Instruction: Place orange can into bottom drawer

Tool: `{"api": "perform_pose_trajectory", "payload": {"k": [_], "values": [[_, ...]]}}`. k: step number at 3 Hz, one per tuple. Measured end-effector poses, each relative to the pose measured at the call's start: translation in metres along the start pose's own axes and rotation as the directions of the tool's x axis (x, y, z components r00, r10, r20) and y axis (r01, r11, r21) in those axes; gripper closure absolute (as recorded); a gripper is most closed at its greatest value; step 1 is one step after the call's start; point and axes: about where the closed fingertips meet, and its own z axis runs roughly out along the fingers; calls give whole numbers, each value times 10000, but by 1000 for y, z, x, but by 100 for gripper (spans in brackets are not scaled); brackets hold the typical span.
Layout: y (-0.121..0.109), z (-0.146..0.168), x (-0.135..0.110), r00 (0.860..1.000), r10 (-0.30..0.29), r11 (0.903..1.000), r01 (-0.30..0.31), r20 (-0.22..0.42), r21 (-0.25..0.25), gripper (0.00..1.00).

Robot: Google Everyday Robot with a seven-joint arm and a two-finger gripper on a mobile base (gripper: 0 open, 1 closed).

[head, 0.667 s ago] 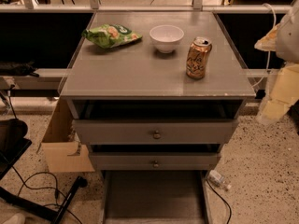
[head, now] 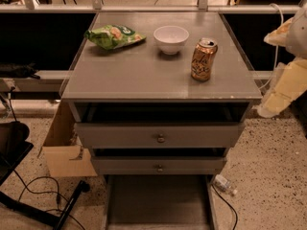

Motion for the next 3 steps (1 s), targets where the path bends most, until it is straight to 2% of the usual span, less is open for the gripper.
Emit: {"api": "perform_pose_trajectory", "payload": {"k": [1,2,3], "values": [[-34,20,6,9723,1534,9864,-1613,1762,315,0],[-78,46,7,8907,2612,9542,-2966,3721,401,0],[-118,74,3,7803,2964,9239,-3804,5508,418,0]]}}
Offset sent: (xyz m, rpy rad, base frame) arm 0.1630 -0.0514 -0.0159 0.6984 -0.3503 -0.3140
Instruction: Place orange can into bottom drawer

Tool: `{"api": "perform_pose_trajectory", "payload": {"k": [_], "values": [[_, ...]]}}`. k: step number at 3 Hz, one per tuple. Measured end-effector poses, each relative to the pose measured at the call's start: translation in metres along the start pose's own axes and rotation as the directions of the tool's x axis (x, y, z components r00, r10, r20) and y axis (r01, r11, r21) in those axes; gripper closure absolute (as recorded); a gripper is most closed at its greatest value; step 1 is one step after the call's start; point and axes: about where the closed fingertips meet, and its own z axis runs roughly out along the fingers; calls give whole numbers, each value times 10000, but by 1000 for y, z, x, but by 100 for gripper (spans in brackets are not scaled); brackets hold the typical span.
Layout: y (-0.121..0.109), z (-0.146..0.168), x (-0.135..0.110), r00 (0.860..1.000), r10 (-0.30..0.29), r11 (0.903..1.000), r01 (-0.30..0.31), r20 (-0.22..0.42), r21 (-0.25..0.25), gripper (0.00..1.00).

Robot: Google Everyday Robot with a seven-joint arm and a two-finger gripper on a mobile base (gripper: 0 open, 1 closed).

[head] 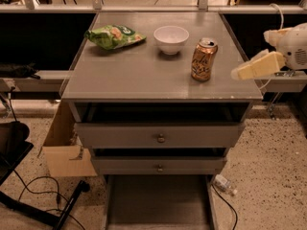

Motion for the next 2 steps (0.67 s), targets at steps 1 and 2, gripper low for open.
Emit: {"api": "perform_pose_trajectory", "payload": {"k": [1,2], "values": [[-27,30,-6,9872,14,9997,-54,1595,244,0],[-37,60,-8,9629,205,9998,-216,2692,9,0]]}}
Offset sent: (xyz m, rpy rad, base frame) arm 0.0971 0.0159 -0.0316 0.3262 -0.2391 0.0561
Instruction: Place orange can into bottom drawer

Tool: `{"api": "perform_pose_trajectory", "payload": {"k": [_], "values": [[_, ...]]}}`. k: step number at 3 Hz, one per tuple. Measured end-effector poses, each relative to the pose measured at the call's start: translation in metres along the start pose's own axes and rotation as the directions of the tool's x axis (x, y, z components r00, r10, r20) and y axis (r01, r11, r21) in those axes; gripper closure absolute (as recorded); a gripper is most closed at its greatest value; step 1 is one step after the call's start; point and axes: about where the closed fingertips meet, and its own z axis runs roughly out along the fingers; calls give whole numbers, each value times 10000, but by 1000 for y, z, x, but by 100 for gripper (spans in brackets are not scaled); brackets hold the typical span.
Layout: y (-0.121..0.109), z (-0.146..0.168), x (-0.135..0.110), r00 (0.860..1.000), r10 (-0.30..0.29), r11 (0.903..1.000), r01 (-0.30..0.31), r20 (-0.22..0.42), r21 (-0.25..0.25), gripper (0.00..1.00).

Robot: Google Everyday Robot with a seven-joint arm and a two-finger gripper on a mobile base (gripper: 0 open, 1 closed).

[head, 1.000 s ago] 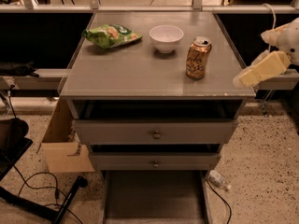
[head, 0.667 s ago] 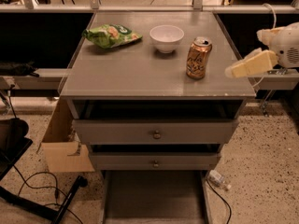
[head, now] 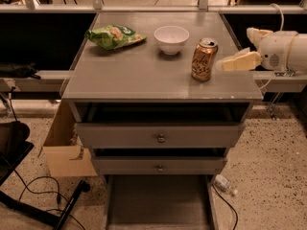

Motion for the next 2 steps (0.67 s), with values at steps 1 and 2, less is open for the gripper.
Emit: {"api": "perform_pose_trajectory", "payload": {"k": [1,2], "values": [[-1,27,4,9974,142,9992,-115,701,-385,0],[3,60,4,9893,182,9952,-40,1447,-974,0]]}}
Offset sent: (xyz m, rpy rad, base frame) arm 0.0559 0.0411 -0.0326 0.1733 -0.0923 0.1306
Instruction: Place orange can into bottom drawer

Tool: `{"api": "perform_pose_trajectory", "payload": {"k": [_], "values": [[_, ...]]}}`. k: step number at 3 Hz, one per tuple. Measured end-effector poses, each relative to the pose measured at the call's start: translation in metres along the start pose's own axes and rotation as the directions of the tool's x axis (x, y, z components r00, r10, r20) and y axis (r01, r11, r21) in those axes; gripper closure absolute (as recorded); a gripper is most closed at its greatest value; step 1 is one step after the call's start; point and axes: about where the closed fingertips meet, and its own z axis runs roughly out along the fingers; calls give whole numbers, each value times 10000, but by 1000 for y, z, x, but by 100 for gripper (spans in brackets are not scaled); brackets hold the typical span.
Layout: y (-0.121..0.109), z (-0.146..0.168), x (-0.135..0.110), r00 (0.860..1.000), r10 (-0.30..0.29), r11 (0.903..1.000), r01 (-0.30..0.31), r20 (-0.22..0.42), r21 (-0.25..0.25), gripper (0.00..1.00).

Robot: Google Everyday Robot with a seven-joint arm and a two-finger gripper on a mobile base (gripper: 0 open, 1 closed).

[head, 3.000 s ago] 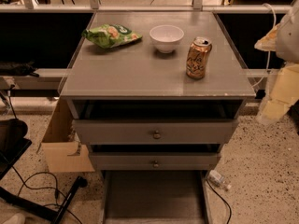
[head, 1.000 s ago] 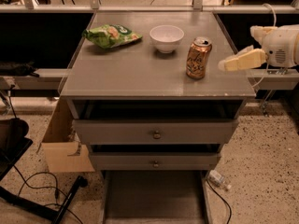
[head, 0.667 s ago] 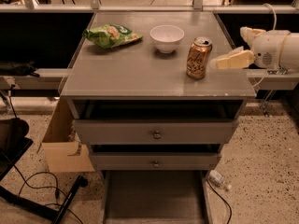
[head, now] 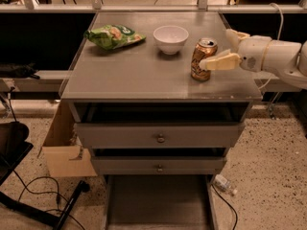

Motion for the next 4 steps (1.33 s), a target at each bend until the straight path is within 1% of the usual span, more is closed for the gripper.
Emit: {"api": "perform_pose_trajectory", "payload": {"k": [1,2,3,4], "values": [[10,18,-4,9996,-88,9987,100,253,-494,0],[36,33,-13,9988,107,9964,-66,487,-839,19],[42,37,-11,9988,165,9954,-119,471,-953,42],[42,37,-11,9988,165,9954,-119,471,-953,66]]}}
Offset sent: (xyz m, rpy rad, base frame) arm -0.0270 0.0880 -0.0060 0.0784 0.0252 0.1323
